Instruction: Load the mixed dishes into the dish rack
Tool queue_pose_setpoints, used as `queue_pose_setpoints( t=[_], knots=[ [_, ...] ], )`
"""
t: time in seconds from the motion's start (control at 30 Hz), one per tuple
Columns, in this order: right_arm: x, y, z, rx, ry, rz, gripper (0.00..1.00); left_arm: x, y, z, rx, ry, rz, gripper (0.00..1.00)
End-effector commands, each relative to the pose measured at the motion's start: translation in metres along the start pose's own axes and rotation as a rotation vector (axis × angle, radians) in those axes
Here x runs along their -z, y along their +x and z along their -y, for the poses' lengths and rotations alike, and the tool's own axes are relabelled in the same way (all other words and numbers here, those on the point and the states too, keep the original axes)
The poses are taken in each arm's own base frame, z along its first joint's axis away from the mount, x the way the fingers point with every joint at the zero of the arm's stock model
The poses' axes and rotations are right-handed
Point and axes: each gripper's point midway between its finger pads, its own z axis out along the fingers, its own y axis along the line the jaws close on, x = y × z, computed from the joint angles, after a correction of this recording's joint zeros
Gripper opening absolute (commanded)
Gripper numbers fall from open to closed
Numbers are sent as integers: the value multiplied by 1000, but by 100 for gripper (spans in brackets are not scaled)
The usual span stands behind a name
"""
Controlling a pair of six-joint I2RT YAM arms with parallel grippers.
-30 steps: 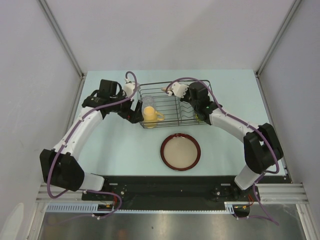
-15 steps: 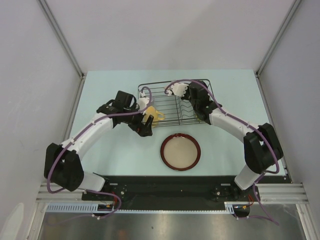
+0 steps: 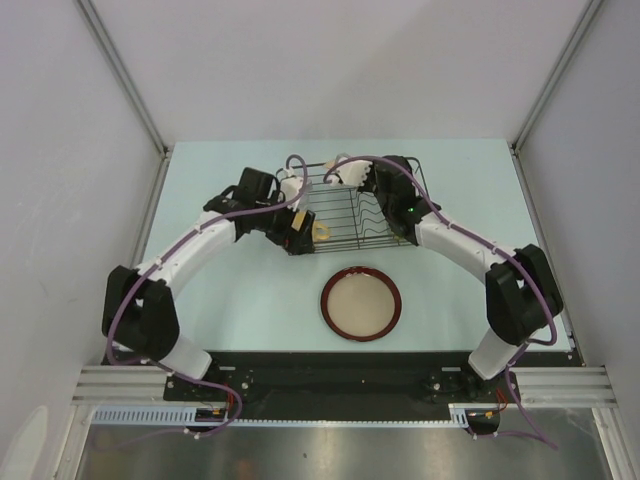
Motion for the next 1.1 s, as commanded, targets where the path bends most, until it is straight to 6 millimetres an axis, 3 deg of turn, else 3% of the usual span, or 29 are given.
queue_pose_setpoints(
  t=[0.0,0.27,0.47,0.8,0.93,1.07],
  knots=[
    [14,-35,92,-110,282,100,0,-14,-8,-16,37,-51,12,100],
    [19,-22,66,-115,237,77,0,-36,4,-40,56,-126,-23,100],
    [33,-8,59,-140,214,80,0,-34,23,-52,5,-164,-74,100],
    [43,5,64,-157,218,78,0,0,74,-89,1,-253,-152,100],
    [43,3,60,-151,208,77,0,7,86,-98,-35,-286,-178,100],
    [43,-1,57,-154,197,89,0,14,84,-101,-42,-295,-168,100]
  ],
)
